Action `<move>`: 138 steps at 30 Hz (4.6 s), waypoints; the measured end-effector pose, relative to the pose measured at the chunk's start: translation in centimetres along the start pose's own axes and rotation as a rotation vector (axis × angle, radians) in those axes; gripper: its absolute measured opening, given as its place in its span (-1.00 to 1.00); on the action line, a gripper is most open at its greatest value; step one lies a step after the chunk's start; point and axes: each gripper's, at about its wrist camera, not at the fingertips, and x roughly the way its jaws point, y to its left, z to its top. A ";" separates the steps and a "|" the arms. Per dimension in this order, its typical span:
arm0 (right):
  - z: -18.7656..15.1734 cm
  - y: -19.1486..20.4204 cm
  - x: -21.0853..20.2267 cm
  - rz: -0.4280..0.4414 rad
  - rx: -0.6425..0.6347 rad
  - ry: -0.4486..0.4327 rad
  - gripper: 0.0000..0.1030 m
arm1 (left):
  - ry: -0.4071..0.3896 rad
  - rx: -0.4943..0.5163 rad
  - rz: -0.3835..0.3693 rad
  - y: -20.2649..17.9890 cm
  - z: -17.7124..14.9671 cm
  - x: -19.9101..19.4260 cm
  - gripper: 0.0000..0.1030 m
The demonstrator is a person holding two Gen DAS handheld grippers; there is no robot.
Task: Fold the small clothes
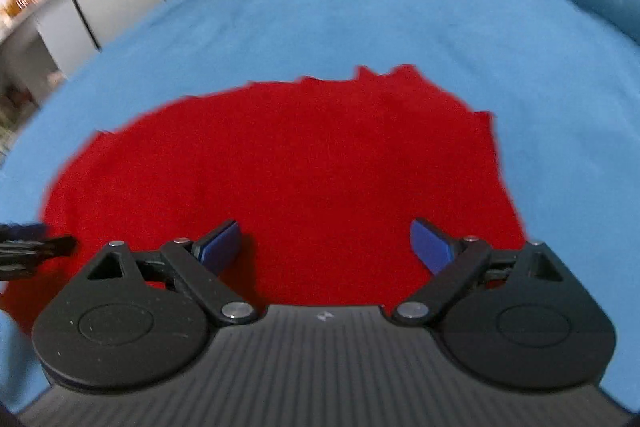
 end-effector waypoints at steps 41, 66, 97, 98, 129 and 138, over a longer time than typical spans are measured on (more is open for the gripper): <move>-5.3 -4.0 -6.2 -0.158 0.100 -0.005 -0.53 | 0.125 -0.010 0.020 -9.8 2.4 3.1 1.00; 0.5 26.1 3.2 0.517 -0.107 0.336 -0.09 | 0.085 -0.169 -0.059 8.1 -8.7 -8.3 0.96; -11.0 14.8 -6.6 0.097 -0.184 -0.040 0.88 | -0.031 -0.256 -0.081 7.9 -5.5 -8.5 -0.57; -10.8 15.0 -6.3 0.084 -0.186 -0.045 0.87 | -0.036 -0.252 -0.080 7.9 -5.3 -8.6 -0.64; -11.1 13.5 -5.3 -0.142 -0.236 -0.114 0.42 | 0.010 -0.197 -0.063 6.4 -7.9 -7.3 -0.82; -10.7 11.3 -7.3 0.007 -0.211 -0.054 0.49 | -0.022 -0.182 -0.011 6.8 -7.9 -9.2 -0.76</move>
